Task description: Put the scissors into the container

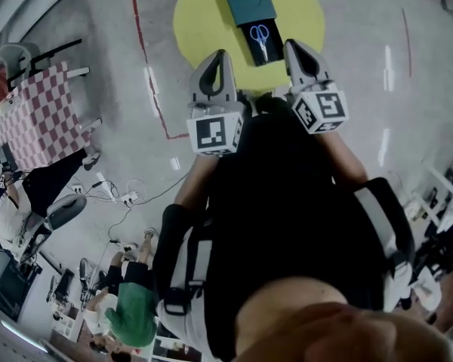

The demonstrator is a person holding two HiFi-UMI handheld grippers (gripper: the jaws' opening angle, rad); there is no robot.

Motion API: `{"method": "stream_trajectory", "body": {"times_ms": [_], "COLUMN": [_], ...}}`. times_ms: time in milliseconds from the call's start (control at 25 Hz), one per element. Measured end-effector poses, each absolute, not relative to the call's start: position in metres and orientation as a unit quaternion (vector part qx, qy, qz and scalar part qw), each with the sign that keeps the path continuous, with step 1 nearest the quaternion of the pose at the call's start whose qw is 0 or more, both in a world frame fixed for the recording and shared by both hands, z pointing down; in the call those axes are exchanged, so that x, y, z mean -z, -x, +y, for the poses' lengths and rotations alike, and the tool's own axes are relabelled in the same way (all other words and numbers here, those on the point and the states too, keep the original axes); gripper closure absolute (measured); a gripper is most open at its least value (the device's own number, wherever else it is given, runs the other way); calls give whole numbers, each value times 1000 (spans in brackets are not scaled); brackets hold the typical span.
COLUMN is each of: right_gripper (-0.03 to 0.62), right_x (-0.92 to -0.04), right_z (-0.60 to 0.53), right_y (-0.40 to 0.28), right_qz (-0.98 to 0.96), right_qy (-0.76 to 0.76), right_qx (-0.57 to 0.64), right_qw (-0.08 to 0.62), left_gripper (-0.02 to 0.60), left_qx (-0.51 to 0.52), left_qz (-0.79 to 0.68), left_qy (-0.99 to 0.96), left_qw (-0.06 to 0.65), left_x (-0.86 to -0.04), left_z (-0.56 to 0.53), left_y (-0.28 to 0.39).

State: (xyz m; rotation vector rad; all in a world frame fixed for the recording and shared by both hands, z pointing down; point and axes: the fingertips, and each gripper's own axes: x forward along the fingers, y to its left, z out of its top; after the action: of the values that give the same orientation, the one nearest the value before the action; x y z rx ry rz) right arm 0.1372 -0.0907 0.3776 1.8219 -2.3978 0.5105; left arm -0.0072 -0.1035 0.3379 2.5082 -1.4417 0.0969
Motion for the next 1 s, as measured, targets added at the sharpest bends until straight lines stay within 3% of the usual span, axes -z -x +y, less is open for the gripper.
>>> {"method": "stream_trajectory", "body": {"times_ms": [1000], "right_gripper": [597], "right_x": [-372], "right_z": [-70], "right_y": [-162], "right_qz": [-800], "right_qy": [-572], "right_qx": [-181], "right_qw": [20], "left_gripper": [584], "left_qx": [-36], "left_qz": [-507], "left_qy": [-853], "left_qw": [117], "left_x": [-335], "left_z": [-89], "left_y": [-24]}}
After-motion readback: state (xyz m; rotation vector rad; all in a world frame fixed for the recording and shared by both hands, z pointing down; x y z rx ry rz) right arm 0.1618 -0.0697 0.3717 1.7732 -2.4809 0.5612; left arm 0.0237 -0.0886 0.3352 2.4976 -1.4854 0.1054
